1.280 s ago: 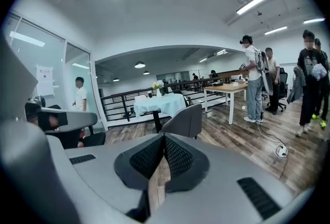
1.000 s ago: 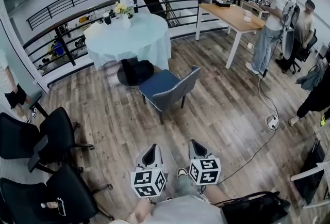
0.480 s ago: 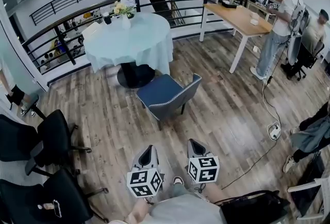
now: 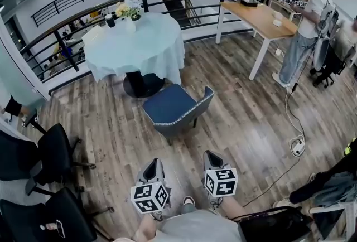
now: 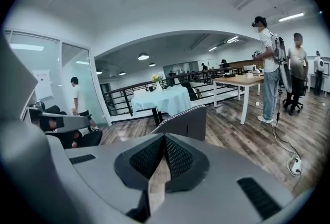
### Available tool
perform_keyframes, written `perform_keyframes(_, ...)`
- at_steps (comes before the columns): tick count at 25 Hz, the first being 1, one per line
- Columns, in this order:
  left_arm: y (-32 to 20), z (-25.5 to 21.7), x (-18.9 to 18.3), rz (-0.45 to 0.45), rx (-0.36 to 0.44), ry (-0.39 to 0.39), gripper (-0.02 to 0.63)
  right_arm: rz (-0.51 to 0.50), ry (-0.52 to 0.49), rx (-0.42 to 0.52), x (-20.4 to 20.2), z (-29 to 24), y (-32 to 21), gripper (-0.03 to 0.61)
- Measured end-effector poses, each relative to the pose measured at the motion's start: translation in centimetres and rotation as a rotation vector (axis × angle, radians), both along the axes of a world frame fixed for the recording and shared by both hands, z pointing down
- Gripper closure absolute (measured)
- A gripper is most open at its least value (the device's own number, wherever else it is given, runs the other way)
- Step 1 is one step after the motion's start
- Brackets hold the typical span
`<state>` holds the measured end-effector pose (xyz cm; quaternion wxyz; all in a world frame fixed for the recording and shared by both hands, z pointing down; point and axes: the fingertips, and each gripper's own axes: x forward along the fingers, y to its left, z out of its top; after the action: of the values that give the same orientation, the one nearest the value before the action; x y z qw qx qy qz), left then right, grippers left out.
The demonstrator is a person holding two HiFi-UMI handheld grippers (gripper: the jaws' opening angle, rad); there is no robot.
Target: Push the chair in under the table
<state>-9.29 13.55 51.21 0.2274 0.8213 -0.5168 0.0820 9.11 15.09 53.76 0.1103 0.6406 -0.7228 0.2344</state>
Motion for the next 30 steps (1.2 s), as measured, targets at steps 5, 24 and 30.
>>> perform_keyframes(5, -2.0, 1.1, 0.8, -0.011, -0.024, -0.01, 0.611, -0.009, -0.008, -0.022, 1.2, 1.3, -2.5, 0.561)
perform_keyframes(24, -9.9, 1.1, 3.3, 0.042, -0.027, -0.003, 0.611, 0.013, -0.012, -0.057, 3.0, 1.8, -9.6, 0.561)
perform_keyframes(30, -14.8, 0.6, 3.7, 0.092, -0.015, 0.01, 0.611, 0.045, 0.003, -0.051, 3.1, 1.1, -13.6, 0.561)
